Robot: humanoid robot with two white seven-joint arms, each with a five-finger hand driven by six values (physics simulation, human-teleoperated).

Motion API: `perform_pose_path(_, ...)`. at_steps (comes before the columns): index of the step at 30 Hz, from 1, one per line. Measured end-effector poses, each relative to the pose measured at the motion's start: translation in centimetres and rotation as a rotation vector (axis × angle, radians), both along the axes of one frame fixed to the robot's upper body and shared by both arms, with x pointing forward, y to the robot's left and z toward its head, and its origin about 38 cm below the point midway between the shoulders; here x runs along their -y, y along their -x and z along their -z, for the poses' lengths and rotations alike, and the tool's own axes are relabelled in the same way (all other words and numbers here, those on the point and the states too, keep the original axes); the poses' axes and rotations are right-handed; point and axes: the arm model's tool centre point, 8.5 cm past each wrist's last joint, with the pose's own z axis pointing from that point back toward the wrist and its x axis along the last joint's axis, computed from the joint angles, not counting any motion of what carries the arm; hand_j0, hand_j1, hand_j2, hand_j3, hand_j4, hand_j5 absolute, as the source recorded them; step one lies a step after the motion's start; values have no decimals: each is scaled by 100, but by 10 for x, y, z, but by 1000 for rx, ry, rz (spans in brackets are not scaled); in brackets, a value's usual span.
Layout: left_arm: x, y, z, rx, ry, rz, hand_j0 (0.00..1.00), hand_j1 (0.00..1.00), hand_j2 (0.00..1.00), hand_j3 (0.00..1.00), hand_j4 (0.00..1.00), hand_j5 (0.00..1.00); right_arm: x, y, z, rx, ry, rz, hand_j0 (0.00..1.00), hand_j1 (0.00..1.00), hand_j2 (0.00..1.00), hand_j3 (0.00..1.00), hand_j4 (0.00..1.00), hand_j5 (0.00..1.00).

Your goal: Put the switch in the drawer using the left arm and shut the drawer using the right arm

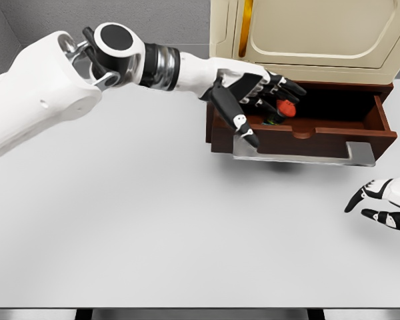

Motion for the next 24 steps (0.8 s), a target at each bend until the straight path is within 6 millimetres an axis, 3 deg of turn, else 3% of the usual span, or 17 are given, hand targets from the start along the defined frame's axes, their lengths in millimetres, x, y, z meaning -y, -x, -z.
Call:
perform_pose_path(8, 15, 1, -14, 24, 12, 22, 100, 100, 100, 100, 100, 100, 0, 0, 0, 0, 1, -1, 52, 52, 52, 52, 52, 52)
perform_pose_path(12, -20, -4, -21, 41, 14, -27, 100, 100, 100, 100, 100, 100, 0, 0, 0, -2, 2, -1, 52, 52, 52, 52, 52, 52)
perform_pose_path(16, -49, -3, -15, 40, -3, -60, 100, 100, 100, 100, 100, 100, 0, 0, 0, -2, 2, -1, 53, 53, 53, 53, 53, 53)
perform_pose_path(24, -48, -5, 11, -1, -31, -77, 100, 100, 100, 100, 100, 100, 0, 0, 0, -2, 2, -1, 53, 53, 53, 53, 53, 53)
